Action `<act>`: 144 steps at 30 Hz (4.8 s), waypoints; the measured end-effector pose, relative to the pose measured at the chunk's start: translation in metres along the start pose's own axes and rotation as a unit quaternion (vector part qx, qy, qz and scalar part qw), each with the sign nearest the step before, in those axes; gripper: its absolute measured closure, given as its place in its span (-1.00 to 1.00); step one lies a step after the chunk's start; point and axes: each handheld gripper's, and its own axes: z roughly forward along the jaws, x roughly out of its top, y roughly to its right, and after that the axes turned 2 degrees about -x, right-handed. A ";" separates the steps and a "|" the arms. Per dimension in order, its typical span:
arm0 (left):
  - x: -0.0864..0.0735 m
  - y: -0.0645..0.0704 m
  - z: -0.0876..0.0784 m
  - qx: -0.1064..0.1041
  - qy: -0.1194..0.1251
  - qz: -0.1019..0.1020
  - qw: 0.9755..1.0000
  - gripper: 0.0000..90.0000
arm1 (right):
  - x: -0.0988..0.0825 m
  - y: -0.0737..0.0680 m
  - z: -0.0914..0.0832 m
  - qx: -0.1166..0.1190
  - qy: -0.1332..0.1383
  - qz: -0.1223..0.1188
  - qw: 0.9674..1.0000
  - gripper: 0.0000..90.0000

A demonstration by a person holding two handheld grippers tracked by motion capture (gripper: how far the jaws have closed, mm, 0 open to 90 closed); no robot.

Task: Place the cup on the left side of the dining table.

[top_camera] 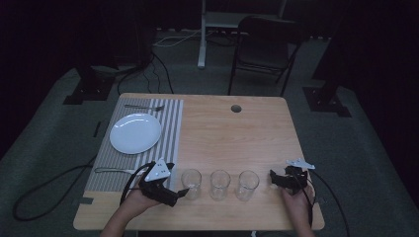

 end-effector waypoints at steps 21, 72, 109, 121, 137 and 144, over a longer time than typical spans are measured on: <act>0.046 0.015 0.026 -0.037 -0.027 0.048 0.998 -0.97 | 0.000 0.000 0.000 0.000 0.001 0.000 1.000 -0.71; 0.129 0.073 0.120 -0.082 -0.139 0.153 0.975 -0.97 | 0.000 0.000 0.000 0.000 0.001 0.000 1.000 -0.71; 0.145 0.095 0.178 -0.072 -0.234 0.185 0.952 -0.41 | 0.000 0.000 0.000 0.000 0.001 0.000 1.000 -0.71; 0.147 0.088 0.180 -0.085 -0.242 0.131 0.958 -0.36 | 0.000 0.000 0.000 0.001 0.001 0.000 1.000 -0.71; 0.152 0.087 0.178 -0.066 -0.236 0.142 0.959 -0.35 | 0.000 0.000 0.000 0.001 0.001 0.000 1.000 -0.71; 0.159 0.082 0.177 -0.056 -0.232 0.139 0.961 -0.35 | 0.000 0.000 0.000 0.000 0.001 0.000 1.000 -0.71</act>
